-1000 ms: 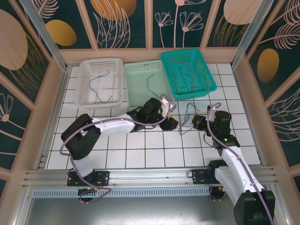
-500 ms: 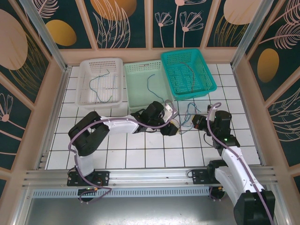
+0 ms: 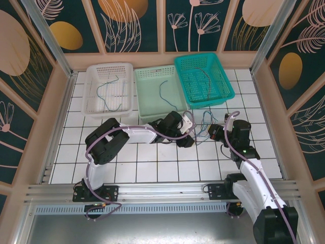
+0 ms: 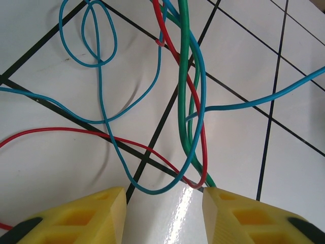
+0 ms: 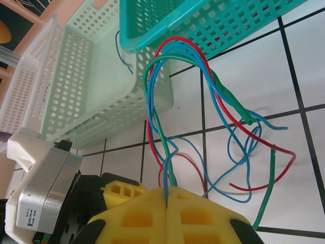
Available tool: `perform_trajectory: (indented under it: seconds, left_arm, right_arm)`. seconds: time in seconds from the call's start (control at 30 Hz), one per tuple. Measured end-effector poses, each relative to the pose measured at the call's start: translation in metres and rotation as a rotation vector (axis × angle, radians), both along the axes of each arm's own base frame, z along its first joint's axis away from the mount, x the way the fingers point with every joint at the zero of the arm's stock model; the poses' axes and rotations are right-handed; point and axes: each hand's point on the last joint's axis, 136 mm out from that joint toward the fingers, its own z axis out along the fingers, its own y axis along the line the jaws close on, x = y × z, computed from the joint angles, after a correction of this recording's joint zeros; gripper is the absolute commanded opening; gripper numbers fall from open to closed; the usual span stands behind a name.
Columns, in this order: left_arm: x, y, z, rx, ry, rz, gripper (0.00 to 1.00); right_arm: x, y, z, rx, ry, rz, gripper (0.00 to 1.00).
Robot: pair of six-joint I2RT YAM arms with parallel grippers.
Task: Untangle the cables
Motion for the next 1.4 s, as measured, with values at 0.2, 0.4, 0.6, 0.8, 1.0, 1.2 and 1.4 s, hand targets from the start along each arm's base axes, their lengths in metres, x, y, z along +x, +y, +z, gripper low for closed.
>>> perform_trajectory:
  seconds: [0.2, 0.4, 0.6, 0.8, 1.0, 1.2, 1.4]
  left_arm:
    - [0.000, -0.004, 0.005, -0.026, -0.021, -0.018, 0.11]
    - [0.001, -0.012, 0.017, -0.084, -0.028, -0.031, 0.00]
    - [0.002, -0.018, 0.028, -0.141, -0.025, -0.031, 0.00]
    - [0.002, -0.019, 0.030, -0.154, -0.002, -0.010, 0.00]
    - [0.009, -0.017, 0.032, -0.143, 0.010, 0.046, 0.00]
    - [0.017, -0.021, 0.042, -0.130, 0.022, 0.085, 0.00]
    - [0.020, -0.017, 0.040, -0.110, 0.054, 0.105, 0.00]
  right_arm:
    - [0.000, 0.001, 0.000, 0.002, 0.000, 0.003, 0.00]
    - [0.000, 0.000, 0.000, 0.001, 0.001, 0.002, 0.09]
    - [0.005, -0.006, -0.007, -0.034, 0.033, -0.028, 0.67]
    - [0.009, -0.020, -0.009, -0.108, 0.070, -0.088, 0.77]
    - [0.004, -0.007, -0.009, -0.114, 0.075, -0.039, 0.58]
    - [-0.017, 0.040, -0.009, -0.111, 0.066, 0.153, 0.58]
    - [-0.027, 0.048, -0.025, -0.114, 0.078, 0.190, 0.56]
